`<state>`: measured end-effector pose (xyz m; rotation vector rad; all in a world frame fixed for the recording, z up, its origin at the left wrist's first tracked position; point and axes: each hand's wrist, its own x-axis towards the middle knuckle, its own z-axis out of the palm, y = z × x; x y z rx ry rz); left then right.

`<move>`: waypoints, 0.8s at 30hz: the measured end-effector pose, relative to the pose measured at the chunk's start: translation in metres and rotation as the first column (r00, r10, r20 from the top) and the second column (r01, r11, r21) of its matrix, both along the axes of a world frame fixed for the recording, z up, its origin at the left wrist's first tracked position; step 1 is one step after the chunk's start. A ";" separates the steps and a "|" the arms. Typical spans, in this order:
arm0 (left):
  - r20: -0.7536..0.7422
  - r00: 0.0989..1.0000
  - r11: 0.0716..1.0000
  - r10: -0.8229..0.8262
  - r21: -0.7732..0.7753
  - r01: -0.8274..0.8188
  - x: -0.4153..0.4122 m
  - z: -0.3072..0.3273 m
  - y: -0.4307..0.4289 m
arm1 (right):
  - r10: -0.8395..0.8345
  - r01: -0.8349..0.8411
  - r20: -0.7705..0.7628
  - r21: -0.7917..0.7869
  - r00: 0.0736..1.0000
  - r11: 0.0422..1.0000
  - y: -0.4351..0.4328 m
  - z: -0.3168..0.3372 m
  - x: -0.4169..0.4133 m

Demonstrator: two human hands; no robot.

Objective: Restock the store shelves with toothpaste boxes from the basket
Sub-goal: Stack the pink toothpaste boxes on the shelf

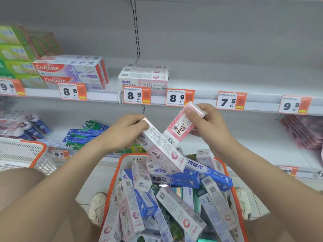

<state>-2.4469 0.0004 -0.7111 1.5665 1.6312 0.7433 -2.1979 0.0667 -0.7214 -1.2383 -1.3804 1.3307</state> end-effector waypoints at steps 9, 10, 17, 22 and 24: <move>0.177 0.940 0.919 0.292 0.221 -0.327 0.002 0.015 0.014 | -0.175 0.166 -0.135 -0.075 0.975 0.983 0.011 0.021 -0.001; 0.173 0.935 0.908 0.310 0.237 -0.345 0.002 0.019 0.015 | -0.184 0.182 -0.130 -0.031 0.974 0.983 0.013 0.026 0.000; 0.190 0.896 0.860 0.401 0.259 -0.440 0.010 0.029 0.029 | -0.331 0.385 -0.226 0.262 0.916 0.885 0.058 0.054 -0.003; 0.205 0.885 0.855 0.418 0.240 -0.459 0.016 0.039 0.041 | -0.322 0.268 0.006 0.539 0.947 0.799 0.103 0.057 0.015; 0.206 0.882 0.844 0.423 0.264 -0.467 0.013 0.043 0.046 | -0.250 0.104 0.193 0.558 0.949 0.823 0.128 0.056 0.032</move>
